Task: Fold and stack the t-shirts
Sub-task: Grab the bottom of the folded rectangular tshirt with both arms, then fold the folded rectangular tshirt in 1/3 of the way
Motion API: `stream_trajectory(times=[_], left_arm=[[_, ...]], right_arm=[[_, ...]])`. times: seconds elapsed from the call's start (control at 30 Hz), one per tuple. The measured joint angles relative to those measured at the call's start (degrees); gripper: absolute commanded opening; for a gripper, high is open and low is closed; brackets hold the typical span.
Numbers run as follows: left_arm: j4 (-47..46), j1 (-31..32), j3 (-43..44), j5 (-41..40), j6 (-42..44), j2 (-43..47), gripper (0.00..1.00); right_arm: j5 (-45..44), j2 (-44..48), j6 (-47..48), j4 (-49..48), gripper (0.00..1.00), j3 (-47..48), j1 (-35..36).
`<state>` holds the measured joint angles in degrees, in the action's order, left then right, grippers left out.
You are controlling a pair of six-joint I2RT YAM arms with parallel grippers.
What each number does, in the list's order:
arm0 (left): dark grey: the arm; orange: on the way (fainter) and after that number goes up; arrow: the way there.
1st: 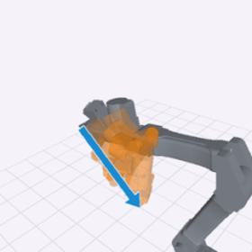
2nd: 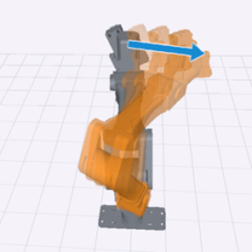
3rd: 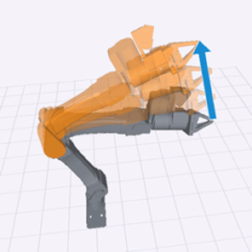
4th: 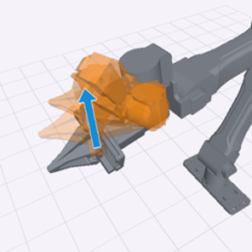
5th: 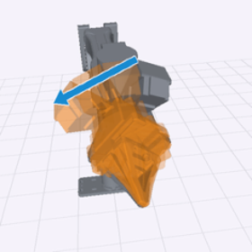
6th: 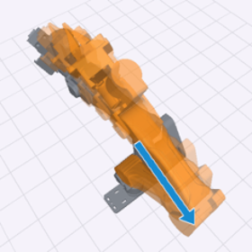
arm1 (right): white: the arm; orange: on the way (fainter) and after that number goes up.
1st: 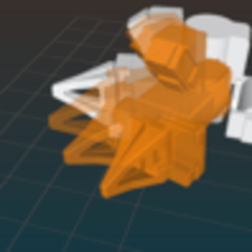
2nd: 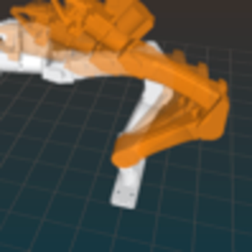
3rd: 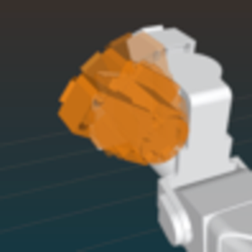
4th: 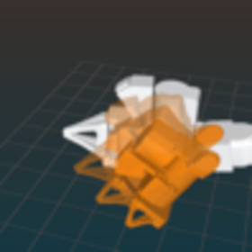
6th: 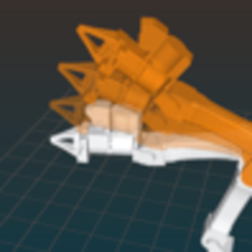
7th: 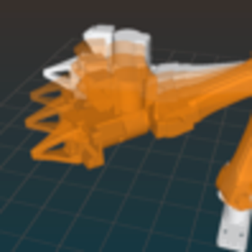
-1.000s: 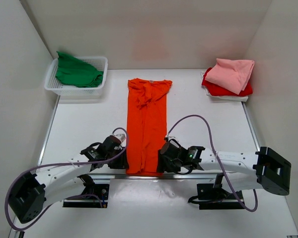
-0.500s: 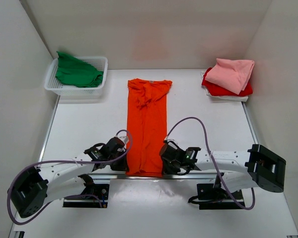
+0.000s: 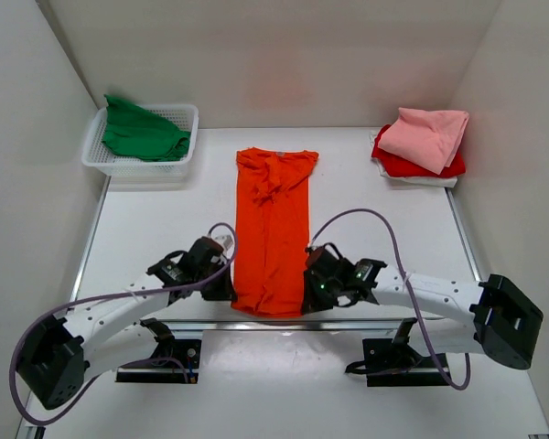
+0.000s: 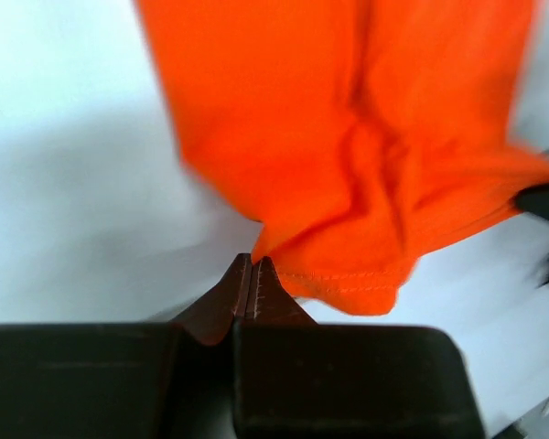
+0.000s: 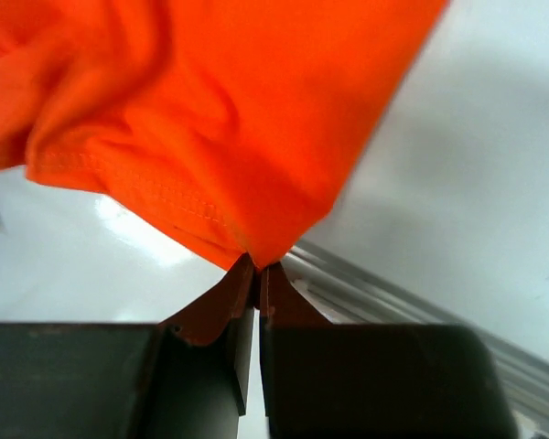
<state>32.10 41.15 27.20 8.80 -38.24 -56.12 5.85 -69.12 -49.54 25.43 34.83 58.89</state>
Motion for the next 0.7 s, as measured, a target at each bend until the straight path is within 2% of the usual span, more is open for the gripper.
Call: stream_trajectory(times=[0.2, 0.33, 0.47, 0.63, 0.7], left_arm=[[-1.0, -8.2, 13.9, 2.3, 4.6, -10.1, 0.00], [-1.8, -14.2, 22.3, 3.9, 7.5, -20.0, 0.00], [-2.5, -18.3, 30.2, 4.6, 10.0, -28.7, 0.00], [-4.4, -22.2, 35.9, 5.7, 11.6, -37.9, 0.00], [-5.2, -23.2, 38.1, 6.0, 12.0, -41.9, 0.13]], right_arm=[[7.3, -3.3, 10.6, 1.4, 0.00, 10.1, -15.9], [11.4, -9.6, 17.5, 2.8, 0.00, 18.6, -24.6], [13.7, -18.0, 22.9, 3.7, 0.00, 27.2, -29.1], [15.9, -28.1, 27.5, 4.1, 0.00, 35.6, -32.9], [16.3, -32.0, 28.9, 4.2, 0.00, 38.5, -34.3]])
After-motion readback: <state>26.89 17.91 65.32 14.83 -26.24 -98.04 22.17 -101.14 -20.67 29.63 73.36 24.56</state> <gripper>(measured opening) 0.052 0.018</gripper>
